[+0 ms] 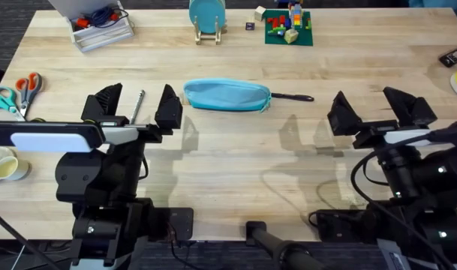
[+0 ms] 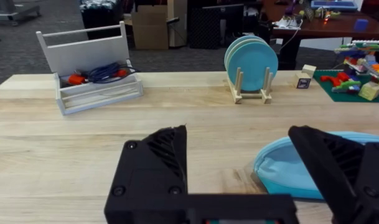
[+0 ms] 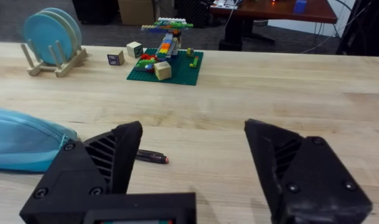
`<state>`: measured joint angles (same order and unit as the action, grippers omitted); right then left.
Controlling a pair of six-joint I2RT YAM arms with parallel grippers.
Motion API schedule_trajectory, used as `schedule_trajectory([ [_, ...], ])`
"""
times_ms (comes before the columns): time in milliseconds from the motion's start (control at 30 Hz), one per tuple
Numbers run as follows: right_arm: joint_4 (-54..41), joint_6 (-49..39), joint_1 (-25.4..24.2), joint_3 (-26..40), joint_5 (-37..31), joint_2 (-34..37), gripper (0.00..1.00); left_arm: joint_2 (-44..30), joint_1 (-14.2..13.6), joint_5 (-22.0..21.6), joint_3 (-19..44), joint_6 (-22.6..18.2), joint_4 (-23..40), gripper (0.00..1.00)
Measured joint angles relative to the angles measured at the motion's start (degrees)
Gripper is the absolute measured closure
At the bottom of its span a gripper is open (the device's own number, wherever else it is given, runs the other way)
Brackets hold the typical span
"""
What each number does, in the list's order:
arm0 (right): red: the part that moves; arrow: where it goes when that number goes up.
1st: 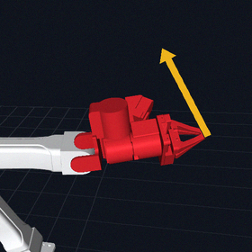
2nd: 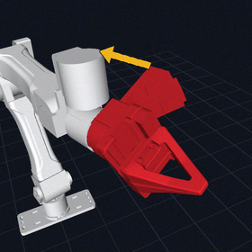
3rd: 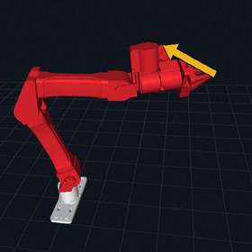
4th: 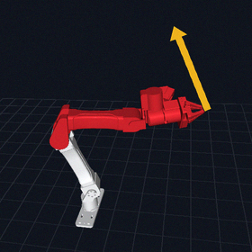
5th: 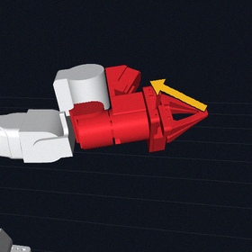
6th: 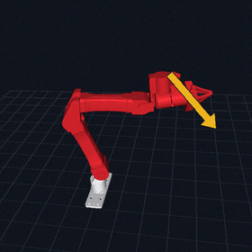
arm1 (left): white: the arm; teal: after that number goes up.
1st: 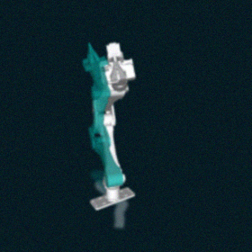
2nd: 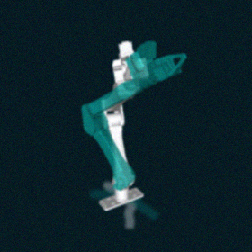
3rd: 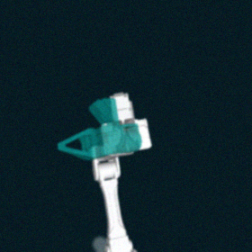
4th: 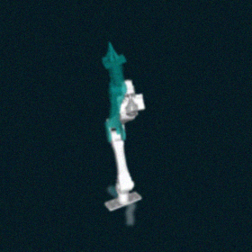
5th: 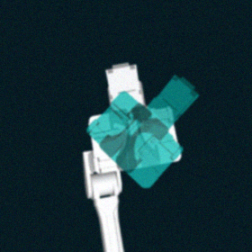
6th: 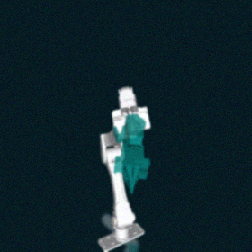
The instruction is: Unzip the bag, pick up the pens from the table one at a time and place them inside, then zip the bag closed.
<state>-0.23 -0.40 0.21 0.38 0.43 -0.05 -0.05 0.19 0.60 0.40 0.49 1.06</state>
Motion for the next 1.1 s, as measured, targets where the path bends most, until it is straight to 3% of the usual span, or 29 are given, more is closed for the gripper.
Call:
schedule_trajectory([
  [867, 3.85, -0.02, 0.00, 0.00, 0.00, 0.00, 0.005, 0.00, 0.00, 0.02, 0.08, 1.22, 0.28, 0.007],
  [1100, 3.58, 0.00, 0.00, 1.78, 0.00, 0.00, 0.005, 0.00, 0.00, 0.00, 4.10, 1.92, 6.29, 0.007],
])
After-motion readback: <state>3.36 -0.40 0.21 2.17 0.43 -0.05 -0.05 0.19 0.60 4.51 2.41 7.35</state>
